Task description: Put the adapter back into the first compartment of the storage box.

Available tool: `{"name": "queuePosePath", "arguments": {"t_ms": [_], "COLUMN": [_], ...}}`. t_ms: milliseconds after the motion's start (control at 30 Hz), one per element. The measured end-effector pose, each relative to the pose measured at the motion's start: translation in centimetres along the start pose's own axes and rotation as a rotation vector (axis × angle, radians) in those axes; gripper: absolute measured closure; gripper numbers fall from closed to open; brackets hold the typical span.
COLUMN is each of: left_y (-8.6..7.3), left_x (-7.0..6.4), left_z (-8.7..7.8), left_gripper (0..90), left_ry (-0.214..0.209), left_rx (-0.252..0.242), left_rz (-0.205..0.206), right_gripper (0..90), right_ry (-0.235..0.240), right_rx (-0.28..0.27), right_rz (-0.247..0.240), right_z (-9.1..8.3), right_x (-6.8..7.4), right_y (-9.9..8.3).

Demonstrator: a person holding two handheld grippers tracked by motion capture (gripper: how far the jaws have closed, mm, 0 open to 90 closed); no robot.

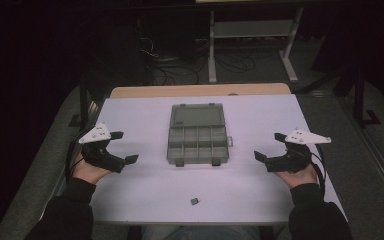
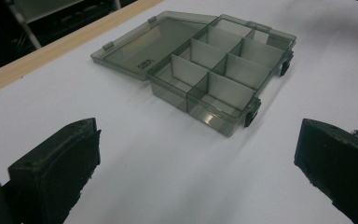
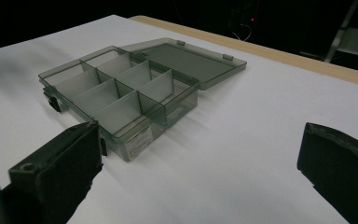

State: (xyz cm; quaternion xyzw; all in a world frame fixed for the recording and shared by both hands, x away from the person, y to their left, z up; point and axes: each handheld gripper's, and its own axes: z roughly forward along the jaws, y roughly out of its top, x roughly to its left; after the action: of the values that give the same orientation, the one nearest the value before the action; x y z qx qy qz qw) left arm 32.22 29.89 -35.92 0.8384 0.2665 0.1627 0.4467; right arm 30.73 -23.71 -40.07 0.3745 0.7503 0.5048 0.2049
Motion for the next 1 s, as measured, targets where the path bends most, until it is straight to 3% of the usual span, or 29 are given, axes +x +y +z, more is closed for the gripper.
{"name": "queuePosePath", "arguments": {"t_ms": [267, 567, 1000], "left_y": [0.5, 0.8, 1.6], "left_x": [-0.6, -1.6, -2.8], "left_z": [1.1, 2.4, 3.8], "left_gripper": [0.0, 0.0, 0.0], "left_ry": [-0.029, -0.078, -0.138], "left_rx": [0.014, 0.064, 0.081], "left_rz": [0.018, 0.056, 0.079], "right_gripper": [0.0, 0.0, 0.0], "right_ry": [0.004, 0.009, 0.008], "right_rx": [0.003, 0.013, 0.019], "right_rz": [-0.005, -0.001, -0.003], "right_z": [0.0, 0.1, 0.2], "right_x": [0.1, 0.1, 0.1], "right_y": [0.0, 0.0, 0.0]}}
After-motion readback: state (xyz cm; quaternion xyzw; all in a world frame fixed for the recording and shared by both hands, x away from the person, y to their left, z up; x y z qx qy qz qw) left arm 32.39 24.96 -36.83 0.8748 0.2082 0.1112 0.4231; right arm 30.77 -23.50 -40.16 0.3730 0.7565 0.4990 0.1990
